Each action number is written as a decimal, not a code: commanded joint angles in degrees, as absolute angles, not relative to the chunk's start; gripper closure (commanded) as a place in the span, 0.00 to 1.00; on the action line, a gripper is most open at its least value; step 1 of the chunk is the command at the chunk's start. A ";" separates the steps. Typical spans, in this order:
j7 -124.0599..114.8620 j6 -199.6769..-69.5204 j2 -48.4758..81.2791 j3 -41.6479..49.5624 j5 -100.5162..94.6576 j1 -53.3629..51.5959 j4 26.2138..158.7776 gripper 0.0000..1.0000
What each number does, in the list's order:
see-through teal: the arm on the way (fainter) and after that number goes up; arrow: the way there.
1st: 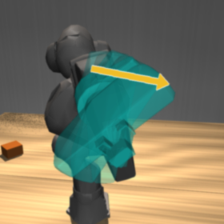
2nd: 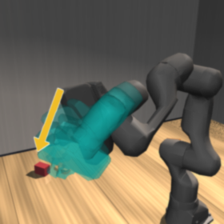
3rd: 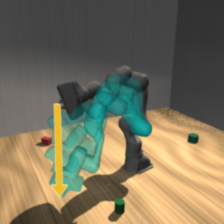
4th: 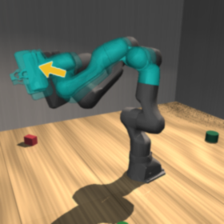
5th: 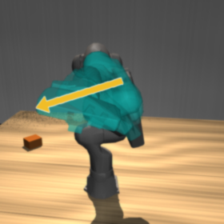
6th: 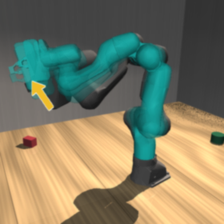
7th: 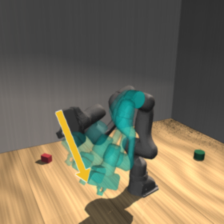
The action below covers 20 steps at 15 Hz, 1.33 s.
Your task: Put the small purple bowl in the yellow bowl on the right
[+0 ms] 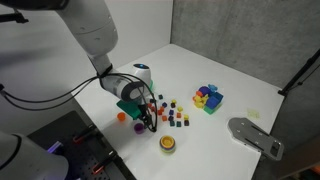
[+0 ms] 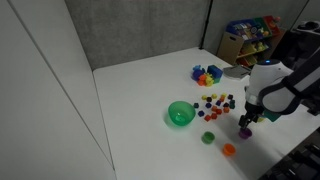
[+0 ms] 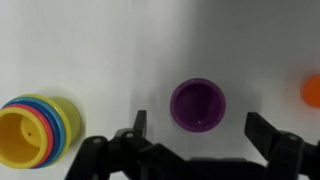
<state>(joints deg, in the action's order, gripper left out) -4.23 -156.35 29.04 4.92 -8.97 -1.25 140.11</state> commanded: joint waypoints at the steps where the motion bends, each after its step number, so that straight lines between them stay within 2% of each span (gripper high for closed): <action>1: -2.86 -161.14 30.94 4.93 -8.36 -0.74 140.47 0.00; 9: -1.28 -168.40 35.31 4.61 -7.86 -0.12 141.10 0.00; 10: -1.08 -169.05 35.71 4.60 -7.83 -0.05 141.15 0.25; 11: -0.94 -169.54 36.04 4.64 -7.80 -0.06 141.14 0.26; 15: -0.88 -170.39 36.08 4.67 -7.59 -0.04 141.21 0.59; 20: -1.15 -168.88 33.85 4.94 -6.80 0.24 140.36 0.61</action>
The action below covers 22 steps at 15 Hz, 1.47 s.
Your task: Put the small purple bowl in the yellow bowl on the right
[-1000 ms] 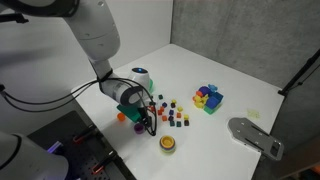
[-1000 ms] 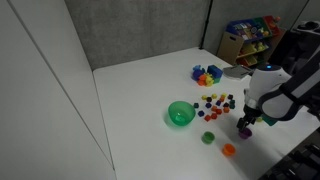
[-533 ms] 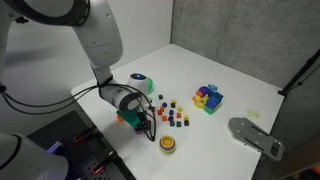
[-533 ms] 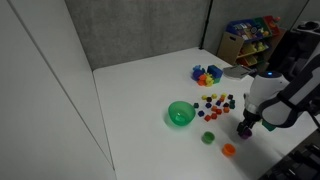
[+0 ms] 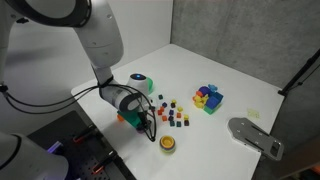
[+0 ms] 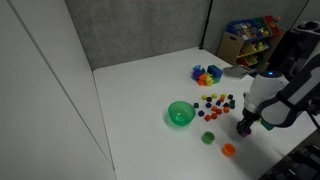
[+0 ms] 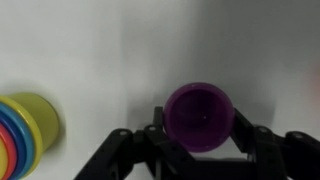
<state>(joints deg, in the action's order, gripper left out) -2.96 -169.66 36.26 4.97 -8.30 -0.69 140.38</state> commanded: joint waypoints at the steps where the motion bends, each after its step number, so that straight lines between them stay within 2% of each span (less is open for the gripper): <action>1: -1.09 -168.29 33.21 4.95 -6.54 0.66 139.87 0.61; 15: -2.66 -157.05 30.62 10.47 -5.32 5.40 129.11 0.61; 22: -1.68 -153.80 30.29 11.83 -4.88 9.15 128.26 0.61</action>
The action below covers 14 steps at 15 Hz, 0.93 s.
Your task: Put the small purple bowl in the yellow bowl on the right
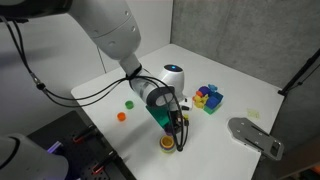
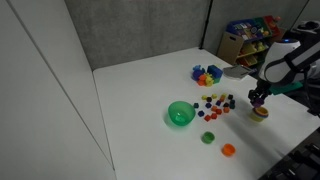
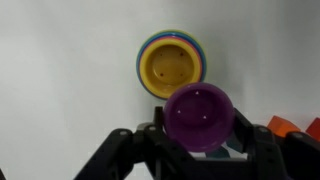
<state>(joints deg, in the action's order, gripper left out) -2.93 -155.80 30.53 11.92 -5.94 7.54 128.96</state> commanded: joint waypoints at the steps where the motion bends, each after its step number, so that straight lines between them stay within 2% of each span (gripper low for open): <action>1: -1.22 -153.69 30.20 11.56 -4.59 9.97 128.53 0.61; 14: 2.63 -152.49 30.84 9.54 -3.48 13.82 130.05 0.61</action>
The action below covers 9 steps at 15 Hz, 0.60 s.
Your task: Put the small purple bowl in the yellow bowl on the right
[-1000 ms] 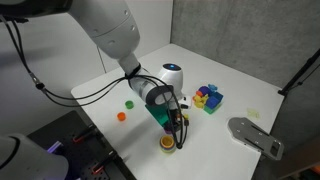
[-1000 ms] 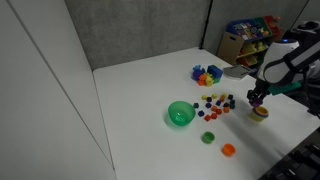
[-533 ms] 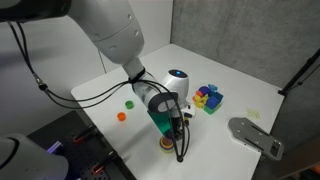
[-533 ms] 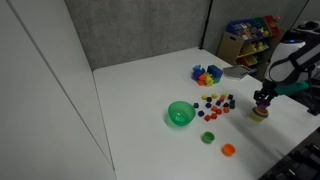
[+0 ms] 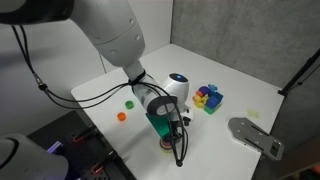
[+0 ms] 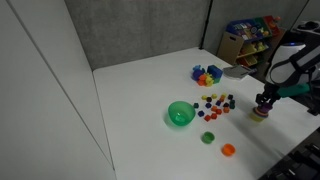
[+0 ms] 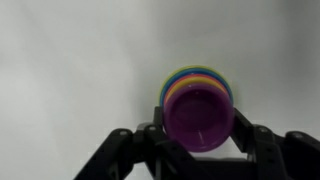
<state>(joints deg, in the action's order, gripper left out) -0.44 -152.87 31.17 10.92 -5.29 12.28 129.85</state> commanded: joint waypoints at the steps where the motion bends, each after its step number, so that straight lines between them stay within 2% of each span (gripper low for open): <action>1: 3.07 -152.73 30.98 9.48 -3.44 13.89 130.09 0.61; 2: 3.48 -152.78 31.05 9.36 -3.44 14.00 130.12 0.61; 3: 3.78 -152.70 31.01 9.32 -3.54 14.06 130.19 0.11; 6: 5.33 -152.66 30.06 8.73 -3.29 14.68 130.80 0.00; 9: 6.54 -152.74 28.80 8.24 -3.23 14.87 131.65 0.00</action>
